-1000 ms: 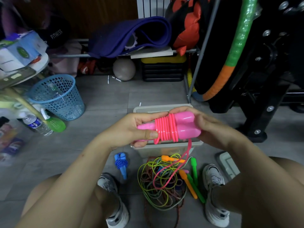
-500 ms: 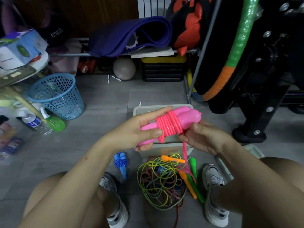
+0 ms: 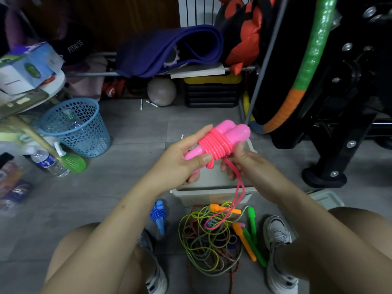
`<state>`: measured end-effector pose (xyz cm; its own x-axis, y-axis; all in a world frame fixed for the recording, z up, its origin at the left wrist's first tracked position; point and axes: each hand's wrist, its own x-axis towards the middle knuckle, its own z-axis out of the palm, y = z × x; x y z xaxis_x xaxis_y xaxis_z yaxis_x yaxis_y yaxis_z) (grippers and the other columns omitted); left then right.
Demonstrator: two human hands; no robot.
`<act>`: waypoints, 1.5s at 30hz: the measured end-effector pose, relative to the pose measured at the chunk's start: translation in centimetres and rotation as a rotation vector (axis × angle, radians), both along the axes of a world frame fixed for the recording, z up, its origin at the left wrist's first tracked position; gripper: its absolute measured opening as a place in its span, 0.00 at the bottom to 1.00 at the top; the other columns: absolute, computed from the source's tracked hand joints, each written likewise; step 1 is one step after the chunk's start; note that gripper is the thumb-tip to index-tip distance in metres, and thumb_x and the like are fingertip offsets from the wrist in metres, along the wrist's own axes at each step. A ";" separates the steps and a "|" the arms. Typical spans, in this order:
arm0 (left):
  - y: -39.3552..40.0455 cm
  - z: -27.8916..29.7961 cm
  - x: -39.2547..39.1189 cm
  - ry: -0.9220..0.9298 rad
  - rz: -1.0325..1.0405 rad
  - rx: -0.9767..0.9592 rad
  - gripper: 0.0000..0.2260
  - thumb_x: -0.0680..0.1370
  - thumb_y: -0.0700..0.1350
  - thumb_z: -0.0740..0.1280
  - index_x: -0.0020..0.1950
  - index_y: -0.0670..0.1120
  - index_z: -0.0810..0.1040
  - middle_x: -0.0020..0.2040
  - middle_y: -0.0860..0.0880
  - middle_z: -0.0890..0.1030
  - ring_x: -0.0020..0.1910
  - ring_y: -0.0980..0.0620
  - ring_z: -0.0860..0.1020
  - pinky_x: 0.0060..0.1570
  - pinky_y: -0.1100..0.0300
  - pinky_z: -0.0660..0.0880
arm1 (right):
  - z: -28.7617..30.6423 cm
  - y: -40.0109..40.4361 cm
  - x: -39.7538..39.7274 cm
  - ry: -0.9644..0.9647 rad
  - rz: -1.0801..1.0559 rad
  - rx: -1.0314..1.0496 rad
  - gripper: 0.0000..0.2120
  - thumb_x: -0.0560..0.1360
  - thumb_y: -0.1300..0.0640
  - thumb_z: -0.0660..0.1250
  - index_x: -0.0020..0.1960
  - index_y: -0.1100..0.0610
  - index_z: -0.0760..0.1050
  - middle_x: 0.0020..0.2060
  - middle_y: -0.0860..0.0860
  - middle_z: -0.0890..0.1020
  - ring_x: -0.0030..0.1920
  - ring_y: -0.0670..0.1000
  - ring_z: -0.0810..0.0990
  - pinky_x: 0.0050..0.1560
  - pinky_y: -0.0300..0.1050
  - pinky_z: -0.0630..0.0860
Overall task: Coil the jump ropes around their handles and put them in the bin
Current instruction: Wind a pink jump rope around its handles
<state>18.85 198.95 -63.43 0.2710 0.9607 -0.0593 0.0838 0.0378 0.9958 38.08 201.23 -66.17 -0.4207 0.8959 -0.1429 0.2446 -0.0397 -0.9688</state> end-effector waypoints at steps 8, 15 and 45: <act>3.7 -1.6 -0.2 0.314 0.218 0.200 0.30 0.76 0.35 0.67 0.72 0.59 0.64 0.54 0.54 0.80 0.44 0.56 0.78 0.48 0.62 0.76 | -0.4 -0.1 -1.0 -0.204 -0.094 0.179 0.05 0.77 0.51 0.64 0.48 0.52 0.75 0.28 0.48 0.75 0.29 0.48 0.72 0.33 0.45 0.69; 4.9 -2.2 -0.4 0.588 0.049 0.162 0.33 0.75 0.38 0.69 0.68 0.68 0.61 0.65 0.54 0.77 0.61 0.54 0.75 0.62 0.59 0.71 | 0.1 1.7 -0.2 -0.787 -0.130 0.894 0.12 0.74 0.48 0.64 0.43 0.55 0.81 0.24 0.52 0.79 0.25 0.56 0.78 0.25 0.39 0.63; 3.0 -0.4 -2.4 0.054 -0.503 -0.194 0.38 0.73 0.37 0.69 0.68 0.73 0.59 0.35 0.29 0.72 0.24 0.54 0.68 0.25 0.65 0.68 | 1.1 4.1 0.9 0.233 0.162 -0.007 0.06 0.70 0.54 0.69 0.45 0.52 0.84 0.44 0.52 0.85 0.46 0.49 0.83 0.48 0.38 0.76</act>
